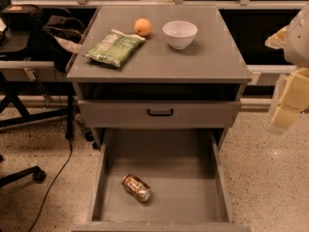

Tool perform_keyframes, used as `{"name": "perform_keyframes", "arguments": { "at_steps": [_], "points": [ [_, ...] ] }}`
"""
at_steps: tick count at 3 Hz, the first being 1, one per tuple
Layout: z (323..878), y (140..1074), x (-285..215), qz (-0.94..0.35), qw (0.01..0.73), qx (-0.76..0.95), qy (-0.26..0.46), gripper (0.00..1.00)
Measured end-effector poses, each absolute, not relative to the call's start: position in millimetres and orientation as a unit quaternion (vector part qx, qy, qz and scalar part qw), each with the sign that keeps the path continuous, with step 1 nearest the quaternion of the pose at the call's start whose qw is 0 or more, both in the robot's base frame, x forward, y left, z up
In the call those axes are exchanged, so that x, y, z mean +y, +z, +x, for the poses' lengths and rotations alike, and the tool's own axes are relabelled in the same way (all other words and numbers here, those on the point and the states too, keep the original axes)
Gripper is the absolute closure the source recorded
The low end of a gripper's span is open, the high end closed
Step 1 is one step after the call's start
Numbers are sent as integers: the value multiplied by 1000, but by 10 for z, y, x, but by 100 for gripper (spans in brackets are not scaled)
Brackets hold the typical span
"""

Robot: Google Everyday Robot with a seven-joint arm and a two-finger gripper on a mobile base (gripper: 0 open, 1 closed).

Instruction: Pick orange can from middle drawer and place on counter

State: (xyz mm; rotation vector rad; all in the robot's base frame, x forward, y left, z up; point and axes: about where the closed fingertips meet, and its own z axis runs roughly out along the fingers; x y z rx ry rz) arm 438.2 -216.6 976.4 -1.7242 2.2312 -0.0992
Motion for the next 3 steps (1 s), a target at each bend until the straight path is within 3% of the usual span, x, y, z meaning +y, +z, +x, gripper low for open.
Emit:
{"name": "perform_keyframes", "arguments": {
  "at_steps": [3],
  "points": [
    [4533,9371,-2080,-584,194,788,15,0]
  ]
}}
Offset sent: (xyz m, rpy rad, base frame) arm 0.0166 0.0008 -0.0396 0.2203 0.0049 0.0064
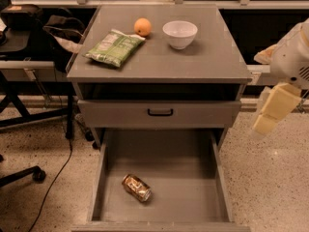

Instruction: Pick orange can from middle drawer and place on counter

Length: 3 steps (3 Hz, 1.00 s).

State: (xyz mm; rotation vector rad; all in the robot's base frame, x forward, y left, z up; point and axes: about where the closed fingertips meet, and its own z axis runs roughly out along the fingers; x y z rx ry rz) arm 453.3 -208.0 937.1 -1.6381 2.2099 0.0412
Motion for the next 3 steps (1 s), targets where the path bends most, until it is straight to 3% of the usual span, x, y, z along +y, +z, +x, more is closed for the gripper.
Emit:
{"name": "perform_keyframes", "arguments": {
  "at_steps": [3],
  "points": [
    [4890,8454,-1519,-575,150,804,20,0]
  ]
}}
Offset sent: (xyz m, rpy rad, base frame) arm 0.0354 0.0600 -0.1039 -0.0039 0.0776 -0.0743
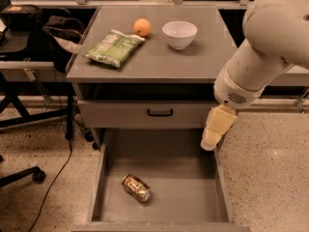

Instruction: Pick orange can from middle drawer and place on counter

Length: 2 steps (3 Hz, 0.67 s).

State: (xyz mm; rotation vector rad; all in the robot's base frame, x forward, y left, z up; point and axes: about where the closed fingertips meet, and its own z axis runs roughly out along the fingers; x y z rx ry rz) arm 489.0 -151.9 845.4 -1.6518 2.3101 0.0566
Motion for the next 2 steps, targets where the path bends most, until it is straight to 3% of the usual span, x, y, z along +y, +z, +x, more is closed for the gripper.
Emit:
{"name": "perform_keyframes", "arguments": {
  "at_steps": [2],
  "points": [
    [4891,8442,-1542,-558,163,813,21,0]
  ]
}}
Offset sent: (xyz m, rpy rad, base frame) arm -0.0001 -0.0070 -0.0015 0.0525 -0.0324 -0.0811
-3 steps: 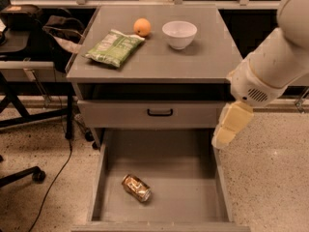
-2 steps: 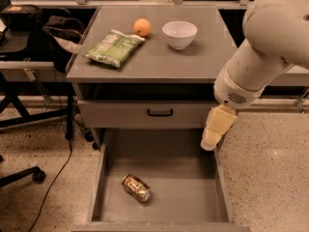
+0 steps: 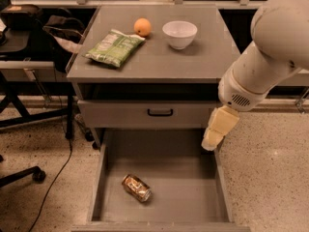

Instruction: Pick orange can from middle drawer and place on counter

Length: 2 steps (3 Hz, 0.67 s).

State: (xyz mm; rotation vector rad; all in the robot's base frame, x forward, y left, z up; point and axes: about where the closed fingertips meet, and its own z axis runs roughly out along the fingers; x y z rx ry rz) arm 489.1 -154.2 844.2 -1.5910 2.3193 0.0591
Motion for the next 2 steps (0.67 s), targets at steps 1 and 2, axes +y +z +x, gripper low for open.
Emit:
{"name": "perform_keyframes", "arguments": {
  "at_steps": [1,2],
  "points": [
    [4839,8265,-1363,-526,224,818,57,0],
    [4892,8188,-1159,-502,274,818,68,0]
  ]
}}
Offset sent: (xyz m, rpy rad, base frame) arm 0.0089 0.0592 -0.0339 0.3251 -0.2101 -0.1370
